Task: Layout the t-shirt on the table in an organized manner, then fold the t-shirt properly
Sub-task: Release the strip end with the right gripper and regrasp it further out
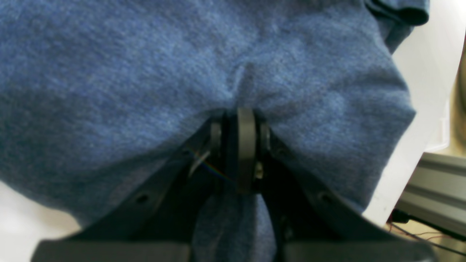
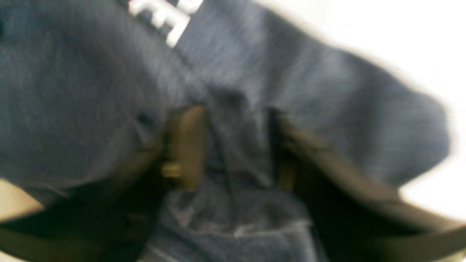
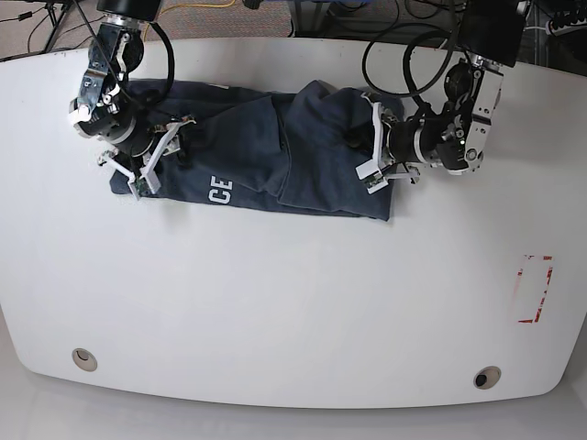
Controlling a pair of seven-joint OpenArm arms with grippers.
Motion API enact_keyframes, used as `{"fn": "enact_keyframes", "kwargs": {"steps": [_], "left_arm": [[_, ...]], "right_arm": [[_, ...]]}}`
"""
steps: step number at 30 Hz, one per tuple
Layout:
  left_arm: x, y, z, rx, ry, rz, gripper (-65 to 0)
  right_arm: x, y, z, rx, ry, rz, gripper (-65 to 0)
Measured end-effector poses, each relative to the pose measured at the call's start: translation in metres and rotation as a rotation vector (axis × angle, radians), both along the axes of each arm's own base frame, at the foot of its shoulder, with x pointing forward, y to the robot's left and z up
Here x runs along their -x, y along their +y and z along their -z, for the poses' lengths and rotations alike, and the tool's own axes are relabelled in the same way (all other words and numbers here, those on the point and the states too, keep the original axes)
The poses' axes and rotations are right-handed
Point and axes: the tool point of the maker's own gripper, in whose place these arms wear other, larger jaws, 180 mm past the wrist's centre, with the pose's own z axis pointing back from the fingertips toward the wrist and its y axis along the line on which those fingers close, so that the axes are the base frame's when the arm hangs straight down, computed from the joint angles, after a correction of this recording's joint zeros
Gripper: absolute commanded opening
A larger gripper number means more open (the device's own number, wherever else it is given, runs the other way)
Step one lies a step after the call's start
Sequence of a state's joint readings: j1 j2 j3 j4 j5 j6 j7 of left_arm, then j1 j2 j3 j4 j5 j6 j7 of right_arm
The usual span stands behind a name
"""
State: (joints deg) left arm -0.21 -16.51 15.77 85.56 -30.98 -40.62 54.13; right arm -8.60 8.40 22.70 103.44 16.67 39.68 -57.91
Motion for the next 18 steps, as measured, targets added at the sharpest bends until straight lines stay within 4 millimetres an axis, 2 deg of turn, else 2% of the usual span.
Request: {"fn": "enact_keyframes", "kwargs": {"steps": [4,7,11,14,18], "left_arm": [[-0.001,0.002,0.001,0.021,0.005,-0.011,-61.9],[-0.001,0.004,0.001,0.017,0.005,-0.009,-61.9],[-0.001,0.007,0.001,0.011,0.005,-0.010,-61.9],[-0.002,0.010,0.001,0.010,0.003,-0.012,-61.9],[-0.002,0.013,0.001,0.002,0.002,-0.011,-61.9]], "right_arm": [[-0.012,-0.009,-0.034,-0.034,-0.088,0.051,-0.5],[-0.014,-0.030,-0.044,-0.055,-0.091,0.135,0.0],[-0.003,-0.067,-0.046,-0.079,-0.050,0.272,0.0],[0.005,-0.088,-0.042,-0.104,-0.017,0.347,0.0],[0.008,-0.103,-0.035,-0.171,-0.010,0.408,0.0]]}}
